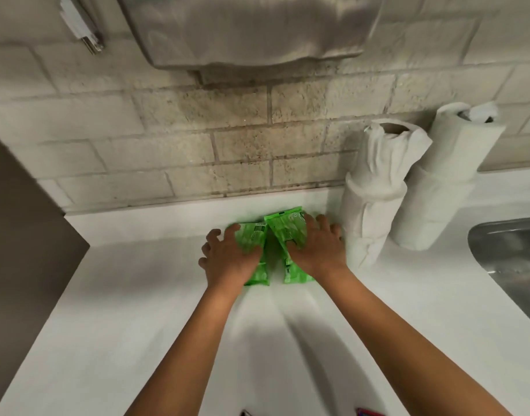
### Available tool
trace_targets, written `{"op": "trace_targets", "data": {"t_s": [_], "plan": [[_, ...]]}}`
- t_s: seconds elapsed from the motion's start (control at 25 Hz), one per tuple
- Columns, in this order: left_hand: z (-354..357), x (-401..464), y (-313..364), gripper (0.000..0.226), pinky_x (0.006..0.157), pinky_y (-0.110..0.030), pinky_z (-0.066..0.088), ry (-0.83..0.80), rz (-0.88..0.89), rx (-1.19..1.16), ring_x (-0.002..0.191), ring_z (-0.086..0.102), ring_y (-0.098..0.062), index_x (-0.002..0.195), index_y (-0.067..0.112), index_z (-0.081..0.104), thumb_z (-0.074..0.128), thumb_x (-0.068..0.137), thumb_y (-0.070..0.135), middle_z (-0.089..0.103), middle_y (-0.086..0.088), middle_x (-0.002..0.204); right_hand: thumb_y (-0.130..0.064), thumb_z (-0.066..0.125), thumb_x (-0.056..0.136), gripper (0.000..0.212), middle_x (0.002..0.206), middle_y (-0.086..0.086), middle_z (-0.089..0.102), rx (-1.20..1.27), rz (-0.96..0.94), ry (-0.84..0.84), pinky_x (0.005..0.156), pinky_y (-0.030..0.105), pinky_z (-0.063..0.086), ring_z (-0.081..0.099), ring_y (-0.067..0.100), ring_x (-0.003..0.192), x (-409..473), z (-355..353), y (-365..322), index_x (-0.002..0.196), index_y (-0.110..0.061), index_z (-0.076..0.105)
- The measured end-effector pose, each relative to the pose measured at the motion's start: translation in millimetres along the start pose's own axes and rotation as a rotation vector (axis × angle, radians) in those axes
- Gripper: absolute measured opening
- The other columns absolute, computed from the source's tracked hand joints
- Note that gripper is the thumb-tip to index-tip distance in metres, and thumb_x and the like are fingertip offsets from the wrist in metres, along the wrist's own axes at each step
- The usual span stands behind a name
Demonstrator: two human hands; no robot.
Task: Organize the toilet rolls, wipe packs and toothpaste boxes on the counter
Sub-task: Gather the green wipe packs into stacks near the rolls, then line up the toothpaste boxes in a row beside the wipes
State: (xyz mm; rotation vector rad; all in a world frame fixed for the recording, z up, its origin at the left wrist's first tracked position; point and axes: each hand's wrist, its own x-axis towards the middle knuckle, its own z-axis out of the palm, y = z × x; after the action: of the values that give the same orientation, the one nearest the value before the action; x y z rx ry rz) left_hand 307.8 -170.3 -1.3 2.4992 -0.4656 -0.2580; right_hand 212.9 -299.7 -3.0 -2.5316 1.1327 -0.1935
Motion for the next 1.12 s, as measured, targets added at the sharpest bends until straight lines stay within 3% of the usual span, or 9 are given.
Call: {"op": "trace_targets", "data": {"t_s": [0.28, 0.4, 0.68, 0.96, 1.12], "plan": [[-34.0, -83.0, -25.3, 0.050, 0.104, -0.035, 0.041, -0.068, 0.123, -0.165, 0.120, 0.052, -0.030, 0.126, 0.021, 0.056, 0.067, 0.077, 0.028, 0.048, -0.013, 0.134, -0.034, 0.055, 0.085, 0.052, 0.131, 0.011, 0.047, 0.036, 0.045, 0.087, 0.093, 0.044, 0.043, 0.041, 0.036, 0.120, -95.3, -27.9, 23.8, 0.131, -0.013, 0.046], [-40.8, -129.6, -41.5, 0.049, 0.096, -0.027, 0.039, -0.175, 0.161, -0.143, 0.119, 0.053, -0.025, 0.127, 0.021, 0.053, 0.065, 0.080, 0.027, 0.046, -0.011, 0.136, -0.033, 0.053, 0.086, 0.051, 0.130, 0.013, 0.045, -0.011, 0.115, -0.003, 0.093, 0.043, 0.042, 0.039, 0.035, 0.121, -143.1, -25.5, 33.9, 0.131, -0.011, 0.045], [-28.8, -204.7, -110.1, 0.065, 0.102, -0.034, 0.039, -0.308, 0.138, -0.023, 0.129, 0.045, -0.024, 0.138, 0.016, 0.040, 0.064, 0.081, 0.034, 0.045, -0.009, 0.141, -0.027, 0.059, 0.084, 0.053, 0.128, 0.018, 0.037, 0.007, 0.285, -0.093, 0.091, 0.043, 0.041, 0.038, 0.039, 0.120, -246.2, 13.0, 45.2, 0.122, 0.003, 0.038], [-17.5, -253.1, -157.9, 0.038, 0.086, -0.038, 0.043, -0.198, 0.271, 0.357, 0.111, 0.050, -0.029, 0.115, 0.008, 0.054, 0.052, 0.087, 0.034, 0.054, -0.010, 0.120, -0.021, 0.052, 0.090, 0.048, 0.126, 0.015, 0.038, -0.135, 0.477, -0.024, 0.088, 0.036, 0.046, 0.043, 0.029, 0.118, -306.6, 49.0, 44.6, 0.129, 0.002, 0.038], [-15.2, -249.4, -168.5, 0.036, 0.088, -0.039, 0.047, -0.223, 0.234, 0.151, 0.108, 0.055, -0.031, 0.115, 0.003, 0.057, 0.061, 0.085, 0.023, 0.059, -0.015, 0.117, -0.014, 0.049, 0.092, 0.038, 0.129, 0.018, 0.040, -0.061, 0.496, -0.036, 0.095, 0.039, 0.043, 0.042, 0.031, 0.120, -315.0, 48.1, 45.2, 0.127, -0.001, 0.042]]}}
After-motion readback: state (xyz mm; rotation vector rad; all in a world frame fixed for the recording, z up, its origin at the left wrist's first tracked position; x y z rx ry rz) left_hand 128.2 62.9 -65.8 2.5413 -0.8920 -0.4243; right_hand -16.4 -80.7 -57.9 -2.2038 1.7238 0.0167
